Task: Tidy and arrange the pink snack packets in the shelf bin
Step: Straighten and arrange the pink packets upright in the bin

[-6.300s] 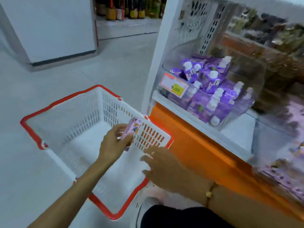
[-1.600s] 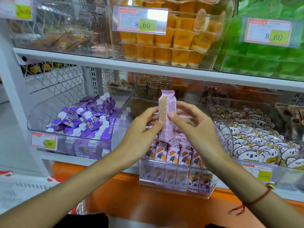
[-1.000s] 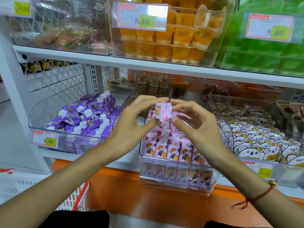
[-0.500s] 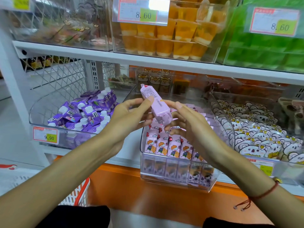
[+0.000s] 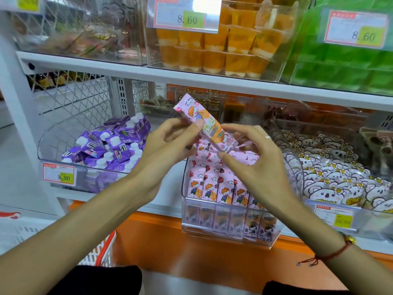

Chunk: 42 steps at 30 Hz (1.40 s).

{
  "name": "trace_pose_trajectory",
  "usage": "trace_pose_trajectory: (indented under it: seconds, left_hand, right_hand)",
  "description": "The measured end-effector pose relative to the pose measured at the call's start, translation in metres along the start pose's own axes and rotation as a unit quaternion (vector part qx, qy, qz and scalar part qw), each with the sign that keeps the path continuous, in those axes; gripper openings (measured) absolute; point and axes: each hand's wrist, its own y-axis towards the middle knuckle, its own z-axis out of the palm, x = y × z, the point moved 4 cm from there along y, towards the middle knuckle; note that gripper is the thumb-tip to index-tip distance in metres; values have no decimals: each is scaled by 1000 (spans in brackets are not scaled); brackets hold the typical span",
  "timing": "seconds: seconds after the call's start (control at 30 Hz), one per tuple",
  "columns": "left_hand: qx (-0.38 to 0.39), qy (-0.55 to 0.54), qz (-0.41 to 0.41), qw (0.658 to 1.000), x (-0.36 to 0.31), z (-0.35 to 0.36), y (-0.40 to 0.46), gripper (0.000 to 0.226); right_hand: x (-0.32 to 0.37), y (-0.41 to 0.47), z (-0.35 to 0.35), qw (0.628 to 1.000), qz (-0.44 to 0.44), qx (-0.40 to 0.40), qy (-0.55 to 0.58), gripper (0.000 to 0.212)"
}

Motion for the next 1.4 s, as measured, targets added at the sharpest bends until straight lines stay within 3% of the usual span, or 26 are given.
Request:
trace_pose_trajectory:
  seconds: [0.17, 0.3, 0.47, 0.53, 0.63, 0.77, 0.87, 1.1, 1.27, 1.4]
  left_hand:
    - [38, 7, 37, 999, -4, 2, 1, 38]
    - [72, 89, 113, 987, -10, 9, -4, 41]
    - [91, 143, 160, 972, -13, 18, -8, 36]
    - [76, 188, 179, 963, -12, 17, -10, 37]
    - [-5, 296, 215, 931, -7, 5, -9, 40]
    - [8, 415, 73, 907, 19, -8, -6, 59]
    - [48, 399, -4, 916, 32, -10, -7, 50]
    - [79, 391, -5, 917, 26, -8, -4, 36]
    - [80, 395, -7, 915, 27, -9, -4, 35]
    - [70, 321, -17, 944, 26, -16, -2, 29]
  right_hand:
    - [-6, -1, 8, 996, 45, 36, 67, 40]
    - [-5, 2, 4, 997, 23, 17, 75, 28]
    - [4, 1, 10, 996, -27, 33, 84, 29]
    - [1, 5, 11, 997, -31, 17, 72, 32]
    - [-17, 22, 12, 996, 51, -25, 67, 28]
    - [-48, 47, 27, 990, 141, 8, -21, 49]
    - [-59, 62, 44, 988, 140, 37, -54, 51]
    - [-69, 86, 61, 990, 62, 55, -115, 40]
    - [-77, 86, 66, 989, 128, 67, 27, 38]
    - [-81, 92, 61, 983, 161, 80, 42, 39]
